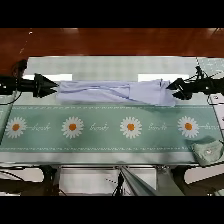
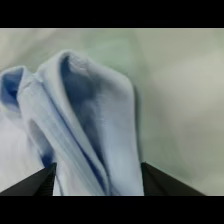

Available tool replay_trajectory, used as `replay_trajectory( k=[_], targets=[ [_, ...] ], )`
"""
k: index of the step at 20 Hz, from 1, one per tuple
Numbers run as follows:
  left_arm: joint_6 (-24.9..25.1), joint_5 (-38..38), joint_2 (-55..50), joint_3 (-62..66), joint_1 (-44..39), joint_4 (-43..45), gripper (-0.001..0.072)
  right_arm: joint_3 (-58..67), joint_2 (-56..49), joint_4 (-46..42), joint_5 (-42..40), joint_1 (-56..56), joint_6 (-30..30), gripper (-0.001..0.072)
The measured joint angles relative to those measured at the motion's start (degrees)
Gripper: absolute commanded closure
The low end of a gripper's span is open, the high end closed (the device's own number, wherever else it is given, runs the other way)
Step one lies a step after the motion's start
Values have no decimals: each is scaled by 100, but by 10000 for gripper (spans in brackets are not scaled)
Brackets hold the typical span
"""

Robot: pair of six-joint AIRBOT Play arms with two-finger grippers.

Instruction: Fold the shirts.

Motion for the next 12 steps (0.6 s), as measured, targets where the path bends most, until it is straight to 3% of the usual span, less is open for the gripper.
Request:
replay_trajectory(
  k=[3,4,6,8,9,12],
  targets=[
    [111,-46,15,0,-44,-361,204,0,-81,125,-127,387,-188,114],
    [142,-52,15,0,-63,-433,204,-2,-94,131,-225,560,-232,163],
    [173,-85,15,0,-87,-546,207,-7,-118,96,-404,883,-295,641],
    [186,-83,15,0,-103,-603,366,4,-76,0,-361,1088,-363,680],
    [186,-85,15,0,-111,-619,400,17,4,52,-352,1152,-407,681],
    [181,-74,15,-2,-227,-647,672,37,444,83,-177,1248,-520,681]
  ],
)
